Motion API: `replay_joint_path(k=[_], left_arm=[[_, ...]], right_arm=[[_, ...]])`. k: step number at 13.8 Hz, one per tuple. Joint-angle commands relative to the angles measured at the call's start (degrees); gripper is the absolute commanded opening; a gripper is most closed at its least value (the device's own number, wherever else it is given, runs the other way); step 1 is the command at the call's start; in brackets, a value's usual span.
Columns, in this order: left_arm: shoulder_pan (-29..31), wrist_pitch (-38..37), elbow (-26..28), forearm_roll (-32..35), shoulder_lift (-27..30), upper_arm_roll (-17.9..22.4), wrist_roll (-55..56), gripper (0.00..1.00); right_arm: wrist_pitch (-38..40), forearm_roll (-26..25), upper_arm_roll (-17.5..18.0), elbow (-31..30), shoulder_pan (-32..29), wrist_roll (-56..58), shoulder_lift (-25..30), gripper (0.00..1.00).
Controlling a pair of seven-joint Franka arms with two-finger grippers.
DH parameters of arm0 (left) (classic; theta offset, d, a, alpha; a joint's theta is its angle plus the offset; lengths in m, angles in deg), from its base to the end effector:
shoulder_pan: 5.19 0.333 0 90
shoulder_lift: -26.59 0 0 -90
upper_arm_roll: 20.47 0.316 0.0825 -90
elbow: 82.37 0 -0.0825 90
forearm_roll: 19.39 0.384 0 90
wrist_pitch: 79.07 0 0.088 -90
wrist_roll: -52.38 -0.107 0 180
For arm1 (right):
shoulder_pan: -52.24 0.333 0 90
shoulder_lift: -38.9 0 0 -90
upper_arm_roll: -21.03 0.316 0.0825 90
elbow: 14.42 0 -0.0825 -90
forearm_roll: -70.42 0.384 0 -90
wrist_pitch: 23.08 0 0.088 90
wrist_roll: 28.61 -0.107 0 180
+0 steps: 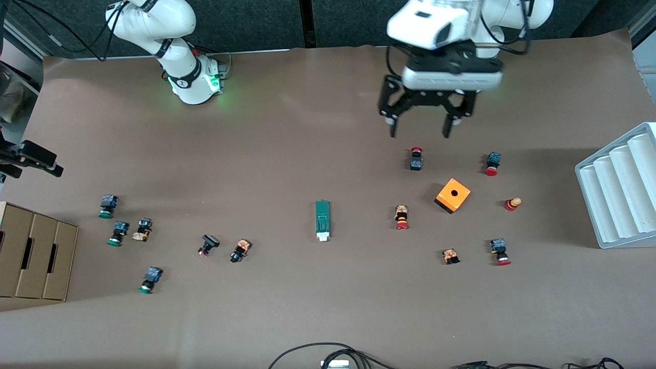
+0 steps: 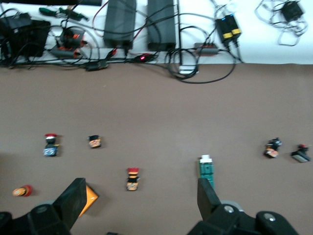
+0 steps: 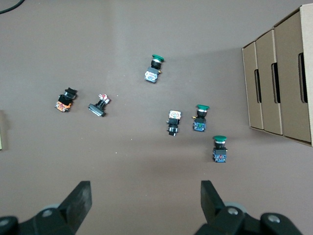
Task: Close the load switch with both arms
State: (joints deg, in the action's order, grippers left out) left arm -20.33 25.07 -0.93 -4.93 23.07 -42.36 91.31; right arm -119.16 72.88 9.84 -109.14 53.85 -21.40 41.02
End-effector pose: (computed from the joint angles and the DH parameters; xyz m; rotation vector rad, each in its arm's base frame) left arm 0.4913 -0.3341 0.6918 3.0511 0.0273 0.6306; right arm 0.5453 -0.0898 0.6151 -3.0984 0.0693 -0.1034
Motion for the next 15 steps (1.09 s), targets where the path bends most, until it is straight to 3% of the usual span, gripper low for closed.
replay_joint_path(k=[1, 6, 9, 13, 15], left_arm=[[3.88, -2.44, 1.61, -1.19, 1.15, -0.78, -0.96, 1.00], [16.96, -6.91, 1.70, -11.19, 1.23, -0.60, -5.86, 1.00], [24.44, -9.90, 1.70, -12.53, 1.32, 0.09, -11.50, 1.00], [25.69, -12.29, 1.79, -12.61, 0.62, 9.22, -25.27, 1.00], [25.69, -12.20, 1.79, -12.61, 0.44, 11.16, -28.90, 1.00]], right_arm=[[-0.07, -1.31, -0.23, 0.68, 0.41, 0.34, -0.18, 0.99], [-0.07, -1.31, -0.23, 0.68, 0.59, 0.34, -0.09, 0.99], [0.02, -1.31, -0.23, 0.68, 0.59, 0.25, -0.09, 0.99], [0.02, -1.31, -0.23, 0.68, 0.59, 0.08, -0.09, 0.99], [0.02, -1.31, -0.23, 0.68, 0.59, 0.08, -0.09, 0.99]])
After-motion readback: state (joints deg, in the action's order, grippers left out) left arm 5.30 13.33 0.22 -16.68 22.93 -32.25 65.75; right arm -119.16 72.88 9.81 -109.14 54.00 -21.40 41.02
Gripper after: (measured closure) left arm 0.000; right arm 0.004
